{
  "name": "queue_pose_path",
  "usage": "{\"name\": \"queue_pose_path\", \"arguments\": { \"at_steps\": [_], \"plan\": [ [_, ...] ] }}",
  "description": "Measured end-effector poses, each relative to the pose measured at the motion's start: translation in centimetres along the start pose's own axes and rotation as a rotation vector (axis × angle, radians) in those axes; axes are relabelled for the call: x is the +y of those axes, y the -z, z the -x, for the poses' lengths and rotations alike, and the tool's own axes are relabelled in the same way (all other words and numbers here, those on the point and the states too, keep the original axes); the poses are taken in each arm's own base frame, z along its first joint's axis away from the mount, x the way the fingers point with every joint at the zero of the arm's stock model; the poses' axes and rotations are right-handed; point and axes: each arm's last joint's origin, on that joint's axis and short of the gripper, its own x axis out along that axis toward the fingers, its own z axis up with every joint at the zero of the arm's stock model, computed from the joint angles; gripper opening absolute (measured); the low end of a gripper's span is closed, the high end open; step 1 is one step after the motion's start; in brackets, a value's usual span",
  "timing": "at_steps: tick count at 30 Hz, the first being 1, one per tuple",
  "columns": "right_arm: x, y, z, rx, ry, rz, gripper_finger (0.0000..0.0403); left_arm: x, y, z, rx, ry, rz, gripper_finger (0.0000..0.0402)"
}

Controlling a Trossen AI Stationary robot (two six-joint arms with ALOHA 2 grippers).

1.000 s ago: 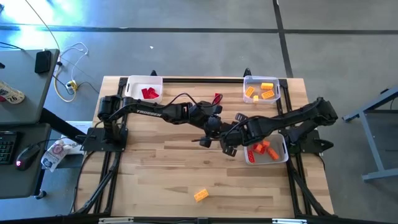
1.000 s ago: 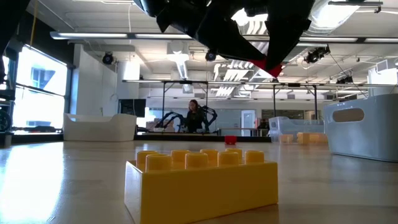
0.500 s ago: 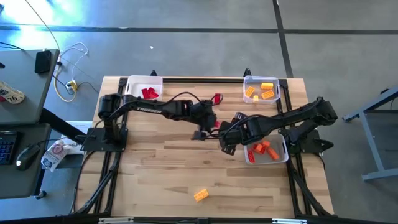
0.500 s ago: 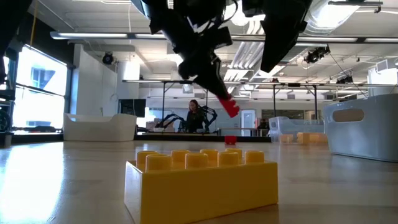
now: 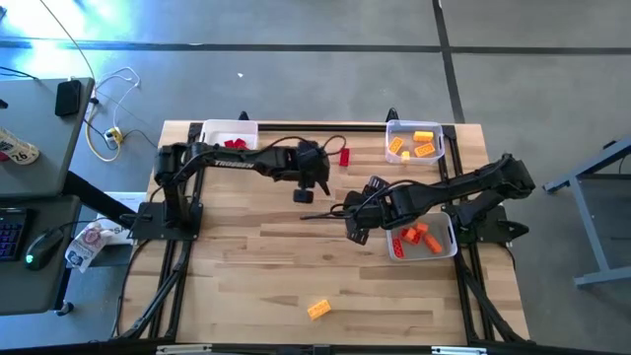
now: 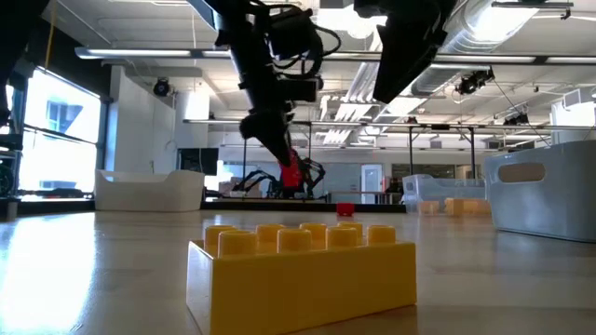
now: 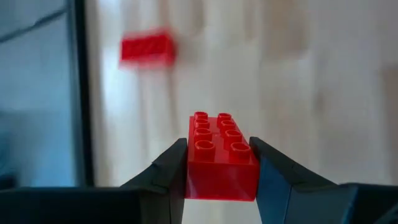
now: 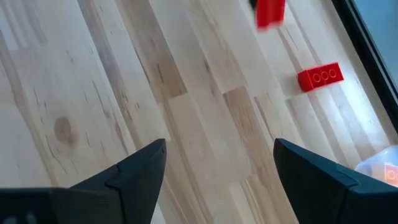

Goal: Sort & place blocks by color
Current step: Put the red game piece into the white bin

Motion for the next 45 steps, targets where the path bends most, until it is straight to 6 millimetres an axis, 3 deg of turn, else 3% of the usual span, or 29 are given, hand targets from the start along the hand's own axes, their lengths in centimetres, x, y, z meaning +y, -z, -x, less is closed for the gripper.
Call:
{"name": "queue_pose_path", "arguments": {
  "at_steps": [8,21,30,38,45],
  "plan": [
    [0.0,0.0,0.0,-0.003,-0.002,-0.001,0.0284,4.3,3.2,2.6,0.226,-0.266,0.057,0.0117],
    [0.3,-0.4,0.0,-0.028,-0.053,-0.006,0.0284,10.5,9.8,8.1,0.305,-0.369,0.4,0.0117],
    [0.4,-1.5,-0.2,-0.086,-0.141,0.01,0.0284,9.9,14.2,8.5,0.347,-0.321,0.598,0.0117],
    [0.2,-2.9,-0.7,-0.14,-0.33,0.117,0.0284,8.6,16.4,6.9,0.417,-0.291,0.711,0.0118],
    [1.7,-3.0,-1.8,-0.139,-0.473,0.255,0.0284,7.7,17.9,5.7,0.47,-0.257,0.735,0.0123]
  ]
}}
